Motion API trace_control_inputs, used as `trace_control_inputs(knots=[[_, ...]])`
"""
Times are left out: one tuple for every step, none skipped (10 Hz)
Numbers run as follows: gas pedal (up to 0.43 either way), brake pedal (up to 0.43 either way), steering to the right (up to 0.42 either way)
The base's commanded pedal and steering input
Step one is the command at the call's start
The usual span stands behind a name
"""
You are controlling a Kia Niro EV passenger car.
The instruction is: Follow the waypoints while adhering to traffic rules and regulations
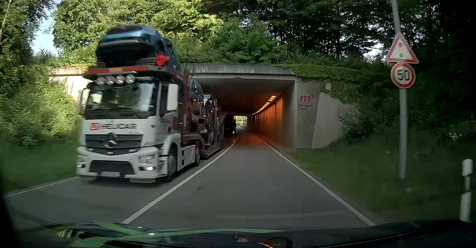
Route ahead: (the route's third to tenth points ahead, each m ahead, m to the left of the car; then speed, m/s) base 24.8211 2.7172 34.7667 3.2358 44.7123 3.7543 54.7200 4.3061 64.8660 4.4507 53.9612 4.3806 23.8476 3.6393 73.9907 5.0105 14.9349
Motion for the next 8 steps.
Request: trace_control_inputs(knots=[[0.177, 0.0, -0.004], [0.177, 0.0, -0.004], [0.177, 0.0, -0.004], [0.169, 0.0, -0.005], [0.157, 0.0, -0.005], [0.15, 0.0, -0.006], [0.15, 0.0, -0.007], [0.15, 0.0, -0.007]])
